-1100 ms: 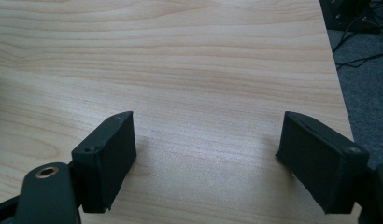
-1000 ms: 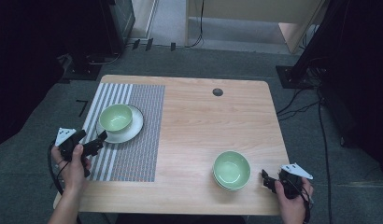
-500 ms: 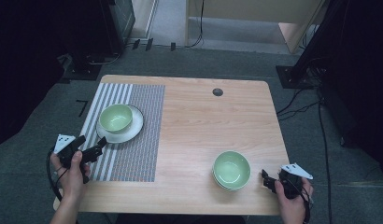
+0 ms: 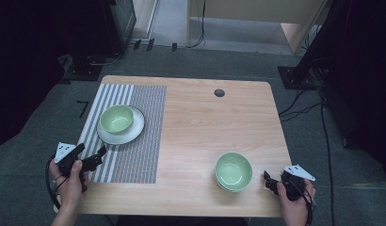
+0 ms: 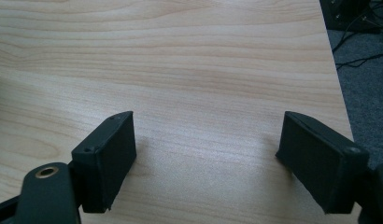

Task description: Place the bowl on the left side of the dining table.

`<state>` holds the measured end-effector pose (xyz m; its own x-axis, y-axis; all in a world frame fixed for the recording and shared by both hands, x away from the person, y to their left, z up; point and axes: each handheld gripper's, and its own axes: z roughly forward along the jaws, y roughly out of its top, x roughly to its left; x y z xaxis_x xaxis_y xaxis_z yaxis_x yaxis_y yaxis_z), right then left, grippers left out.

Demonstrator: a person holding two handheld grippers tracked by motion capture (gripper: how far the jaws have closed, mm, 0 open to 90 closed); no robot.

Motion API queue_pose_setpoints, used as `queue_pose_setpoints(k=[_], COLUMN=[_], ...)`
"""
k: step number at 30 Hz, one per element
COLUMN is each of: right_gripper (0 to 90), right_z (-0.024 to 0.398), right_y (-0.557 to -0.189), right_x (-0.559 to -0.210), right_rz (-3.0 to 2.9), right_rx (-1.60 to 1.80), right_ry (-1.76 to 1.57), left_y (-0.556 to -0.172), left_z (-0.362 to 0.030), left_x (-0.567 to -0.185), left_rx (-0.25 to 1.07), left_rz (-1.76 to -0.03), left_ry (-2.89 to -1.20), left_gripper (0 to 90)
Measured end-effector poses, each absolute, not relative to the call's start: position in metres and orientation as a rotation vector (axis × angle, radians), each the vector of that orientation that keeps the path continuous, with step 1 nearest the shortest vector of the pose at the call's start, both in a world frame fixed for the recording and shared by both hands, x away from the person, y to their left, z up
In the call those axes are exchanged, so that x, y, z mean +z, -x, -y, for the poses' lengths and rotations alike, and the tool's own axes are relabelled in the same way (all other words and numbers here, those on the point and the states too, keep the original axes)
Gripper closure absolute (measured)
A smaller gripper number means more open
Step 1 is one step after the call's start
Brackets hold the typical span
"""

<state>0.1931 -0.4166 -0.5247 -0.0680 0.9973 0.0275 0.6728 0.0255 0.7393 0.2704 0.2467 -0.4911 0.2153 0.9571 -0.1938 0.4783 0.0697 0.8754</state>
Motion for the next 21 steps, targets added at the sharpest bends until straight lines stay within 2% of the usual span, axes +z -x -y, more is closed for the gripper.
queue_pose_setpoints(k=[21], right_gripper=[18.9], right_z=[0.417], right_y=[-0.193], right_x=[-0.525], right_rz=[-1.795], right_rx=[0.819], right_ry=[-1.696], left_y=[-0.254], left_z=[-0.258], left_x=[-0.508], left_rx=[0.638], left_rz=[-1.431], left_ry=[-1.623], left_gripper=[8.7])
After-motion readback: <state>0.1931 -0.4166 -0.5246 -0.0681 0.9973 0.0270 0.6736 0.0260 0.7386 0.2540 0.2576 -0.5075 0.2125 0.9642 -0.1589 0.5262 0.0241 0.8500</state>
